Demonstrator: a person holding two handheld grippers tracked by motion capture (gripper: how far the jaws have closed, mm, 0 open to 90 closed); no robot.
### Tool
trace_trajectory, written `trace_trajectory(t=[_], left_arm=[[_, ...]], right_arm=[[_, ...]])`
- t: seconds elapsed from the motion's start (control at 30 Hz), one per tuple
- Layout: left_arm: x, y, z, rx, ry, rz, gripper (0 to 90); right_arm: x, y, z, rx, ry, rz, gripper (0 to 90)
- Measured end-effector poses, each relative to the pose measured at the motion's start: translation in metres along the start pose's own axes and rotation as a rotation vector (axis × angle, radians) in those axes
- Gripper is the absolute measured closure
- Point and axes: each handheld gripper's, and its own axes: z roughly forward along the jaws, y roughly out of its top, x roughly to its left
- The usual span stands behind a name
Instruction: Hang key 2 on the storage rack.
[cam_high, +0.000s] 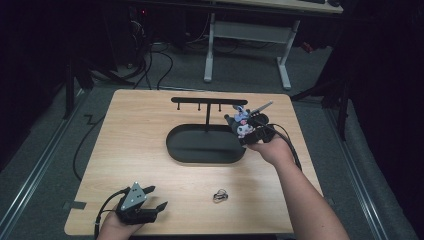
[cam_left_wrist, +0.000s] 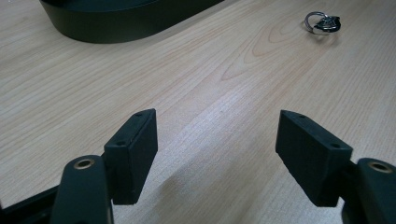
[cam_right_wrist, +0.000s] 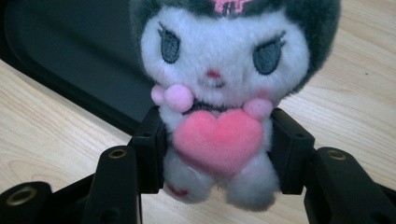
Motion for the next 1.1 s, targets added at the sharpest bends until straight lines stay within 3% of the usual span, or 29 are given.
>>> trace_trajectory(t=[0.33, 0.6, 0.77, 0.83, 1.03, 1.1], left_arm=[[0.0, 0.0, 0.001, -0.004, 0.003, -0.001, 30.2], [0.0, 0.0, 0.001, 0.002, 0.001, -0.004, 30.1], [0.0, 0.001, 0.001, 0.001, 0.001, -0.004, 30.2], [-0.001, 0.002, 0.001, 0.003, 0.0, -0.004, 30.3], [-0.004, 0.004, 0.002, 0.02, 0.001, 0.0, 32.0], [-0.006, 0.005, 0.002, 0.024, 0.0, -0.003, 32.8]], right_arm=[[-0.001, -0.002, 0.018, 0.005, -0.005, 0.021, 45.0], [-0.001, -0.01, 0.015, -0.017, -0.017, 0.033, 35.8], [0.008, -0.022, -0.001, -0.058, -0.05, -0.032, 38.5], [0.012, -0.033, -0.009, -0.098, -0.018, -0.031, 39.8], [0.027, -0.078, -0.016, -0.202, -0.026, -0.096, 48.5], [0.029, -0.097, -0.013, -0.243, -0.007, -0.082, 50.7]])
